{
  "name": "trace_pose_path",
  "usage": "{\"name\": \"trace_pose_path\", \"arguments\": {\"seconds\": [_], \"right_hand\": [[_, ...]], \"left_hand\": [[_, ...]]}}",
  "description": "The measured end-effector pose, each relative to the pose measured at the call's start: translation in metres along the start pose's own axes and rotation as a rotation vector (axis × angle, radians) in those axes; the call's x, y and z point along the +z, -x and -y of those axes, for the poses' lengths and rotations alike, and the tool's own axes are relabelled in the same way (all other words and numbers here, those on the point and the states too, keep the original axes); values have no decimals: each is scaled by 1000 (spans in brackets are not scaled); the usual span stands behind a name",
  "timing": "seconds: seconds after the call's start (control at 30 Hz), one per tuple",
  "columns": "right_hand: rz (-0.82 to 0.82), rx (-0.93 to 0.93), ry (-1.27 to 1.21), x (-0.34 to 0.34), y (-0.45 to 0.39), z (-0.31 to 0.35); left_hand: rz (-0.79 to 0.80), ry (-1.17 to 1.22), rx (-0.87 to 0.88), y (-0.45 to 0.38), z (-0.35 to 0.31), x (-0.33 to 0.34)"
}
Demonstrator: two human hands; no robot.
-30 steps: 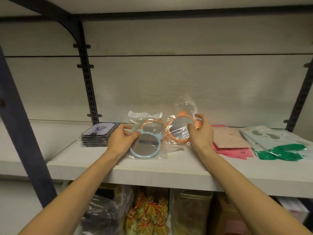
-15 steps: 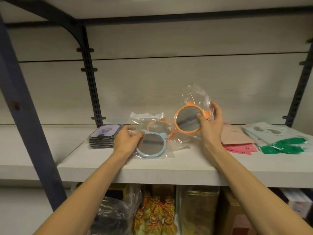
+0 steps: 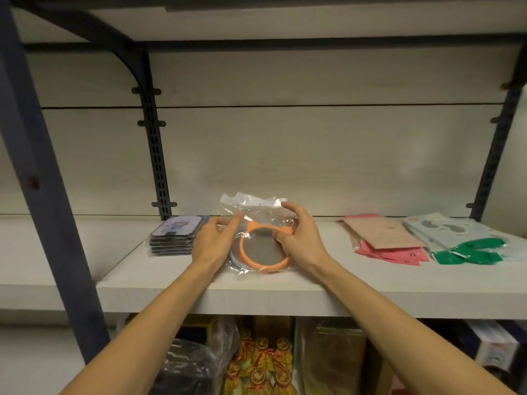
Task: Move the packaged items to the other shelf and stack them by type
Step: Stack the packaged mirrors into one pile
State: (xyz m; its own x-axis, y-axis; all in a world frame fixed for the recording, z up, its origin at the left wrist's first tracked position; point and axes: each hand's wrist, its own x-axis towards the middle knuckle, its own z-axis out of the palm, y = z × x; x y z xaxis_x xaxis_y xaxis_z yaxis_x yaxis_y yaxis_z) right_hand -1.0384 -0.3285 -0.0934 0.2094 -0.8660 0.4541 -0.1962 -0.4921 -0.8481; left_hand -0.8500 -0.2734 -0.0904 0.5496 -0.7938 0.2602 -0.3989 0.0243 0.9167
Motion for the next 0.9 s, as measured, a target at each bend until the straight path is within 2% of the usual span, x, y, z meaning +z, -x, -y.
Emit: {"name": "trace_pose_path", "arguments": {"seconds": [0.13, 0.2, 0.27, 0.33, 0.47, 0.53, 0.6, 0.77, 0.9], "right_hand": [[-6, -82, 24, 17, -4, 3], [-33, -24, -53, 22, -9, 5], [-129, 39, -77, 18, -16, 5], [-171, 65, 131, 3, -26, 4], [1, 255, 618, -19, -44, -4], [67, 373, 682, -23, -47, -11], [58, 391, 581, -27, -48, -17], [-166, 371, 62, -37, -55, -21], [-237, 327, -251, -61, -60, -14]], "left_hand": [[-5, -68, 21, -2, 1, 1], [-26, -87, 40, -3, 2, -1], [-57, -99, 41, -5, 4, -4], [-79, -112, 25, -7, 7, -5], [-131, -122, -5, -9, 9, -5], [-153, -118, -26, -10, 9, -6], [-144, -122, -22, -12, 11, -5], [-97, -173, 19, -14, 10, 0], [-85, -190, 38, -12, 7, 3]]}}
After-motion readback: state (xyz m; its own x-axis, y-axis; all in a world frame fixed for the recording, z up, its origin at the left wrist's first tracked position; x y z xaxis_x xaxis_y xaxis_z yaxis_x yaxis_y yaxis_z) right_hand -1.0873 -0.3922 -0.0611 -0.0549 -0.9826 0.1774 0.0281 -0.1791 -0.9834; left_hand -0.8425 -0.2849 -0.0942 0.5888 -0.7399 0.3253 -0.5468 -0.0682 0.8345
